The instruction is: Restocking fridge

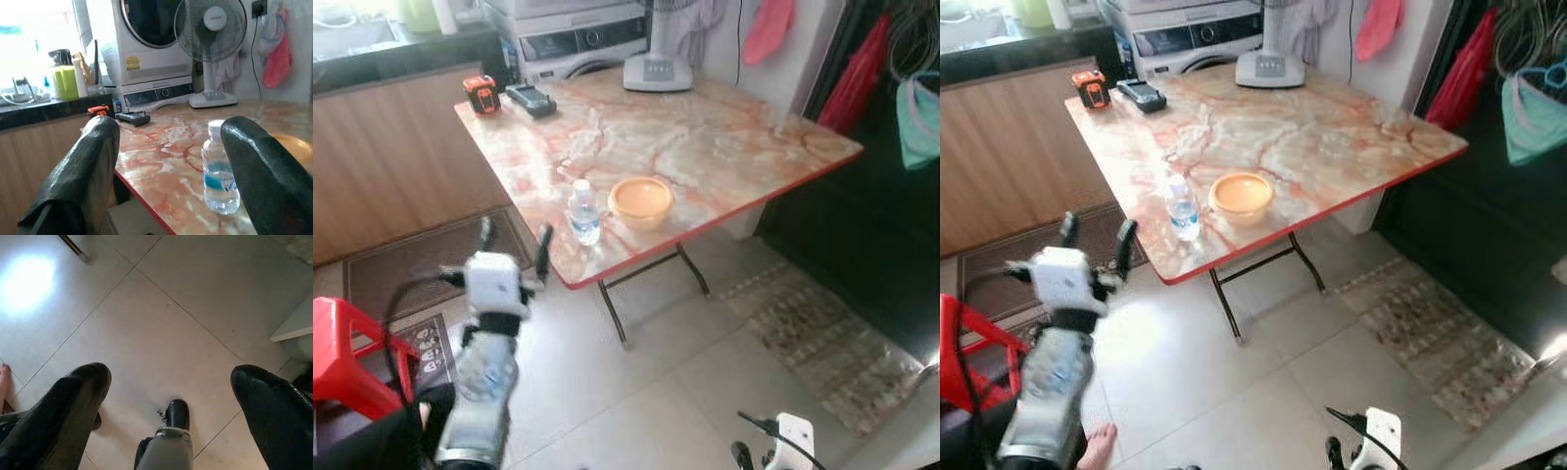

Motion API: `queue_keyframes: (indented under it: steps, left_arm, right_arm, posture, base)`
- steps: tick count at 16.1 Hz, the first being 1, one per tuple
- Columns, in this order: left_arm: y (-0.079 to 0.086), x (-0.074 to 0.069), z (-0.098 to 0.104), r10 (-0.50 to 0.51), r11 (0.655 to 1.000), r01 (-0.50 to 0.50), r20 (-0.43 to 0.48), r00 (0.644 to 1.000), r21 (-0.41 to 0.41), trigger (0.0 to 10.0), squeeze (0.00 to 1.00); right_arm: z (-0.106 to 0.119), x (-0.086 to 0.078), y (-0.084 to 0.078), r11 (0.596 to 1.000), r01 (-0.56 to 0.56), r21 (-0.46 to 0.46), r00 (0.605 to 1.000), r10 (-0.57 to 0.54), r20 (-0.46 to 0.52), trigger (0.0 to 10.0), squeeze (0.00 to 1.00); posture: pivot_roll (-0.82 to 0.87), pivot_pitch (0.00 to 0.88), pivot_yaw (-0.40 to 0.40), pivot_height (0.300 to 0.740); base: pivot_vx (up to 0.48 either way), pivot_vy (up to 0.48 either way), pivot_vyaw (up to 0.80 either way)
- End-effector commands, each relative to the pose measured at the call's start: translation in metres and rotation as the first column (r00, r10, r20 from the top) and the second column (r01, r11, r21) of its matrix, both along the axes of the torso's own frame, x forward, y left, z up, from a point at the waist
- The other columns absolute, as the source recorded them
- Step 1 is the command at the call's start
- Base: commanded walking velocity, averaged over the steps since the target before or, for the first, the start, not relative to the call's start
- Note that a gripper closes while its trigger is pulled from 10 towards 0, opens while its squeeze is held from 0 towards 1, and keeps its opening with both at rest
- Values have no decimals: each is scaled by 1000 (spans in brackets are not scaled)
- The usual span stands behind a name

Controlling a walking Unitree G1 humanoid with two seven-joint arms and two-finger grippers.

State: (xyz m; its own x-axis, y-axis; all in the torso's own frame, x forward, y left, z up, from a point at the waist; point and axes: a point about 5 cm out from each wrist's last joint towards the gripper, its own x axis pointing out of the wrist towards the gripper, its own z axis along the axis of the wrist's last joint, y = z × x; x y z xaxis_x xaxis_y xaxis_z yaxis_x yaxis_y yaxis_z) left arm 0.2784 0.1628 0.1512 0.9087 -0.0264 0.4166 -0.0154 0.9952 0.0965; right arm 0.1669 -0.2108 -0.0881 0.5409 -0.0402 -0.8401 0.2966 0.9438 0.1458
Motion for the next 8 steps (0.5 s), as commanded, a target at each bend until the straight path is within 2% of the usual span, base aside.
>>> queue_keyframes:
  steps: [1, 2, 3, 5, 8]
  left_arm:
    - [-4, 2, 5, -46, 999, 46, -19, 999, -16, 10000, 0]
    - [-5, 2, 9, -59, 998, 58, -27, 998, -26, 10000, 0]
    - [-5, 3, 17, -56, 995, 53, -34, 998, -90, 10000, 0]
    - [-3, 3, 20, -35, 996, 29, -73, 997, -88, 10000, 0]
    - [-1, 4, 19, -39, 997, 31, -110, 993, -76, 10000, 0]
  right_arm:
    - [-1, -2, 0, 1000, -21, 0, 1000, 21, -2, 10000, 0]
    - [-1, -4, 1, 999, -38, -1, 999, 38, -4, 10000, 0]
    - [-2, -5, 1, 998, -56, 1, 998, 56, -3, 10000, 0]
    - [-1, -5, 2, 983, -183, -17, 983, 183, -19, 10000, 0]
    - [-2, -5, 3, 970, -242, -23, 970, 241, -26, 10000, 0]
  posture:
    - [190, 19, -9, 740]
    - [191, 20, -3, 740]
    - [197, 21, -2, 740]
    - [191, 20, 5, 740]
    - [184, 30, 10, 740]
  base:
    - [0, 0, 0]
    - [0, 0, 0]
    - [0, 0, 0]
    - [0, 0, 0]
    - [0, 0, 0]
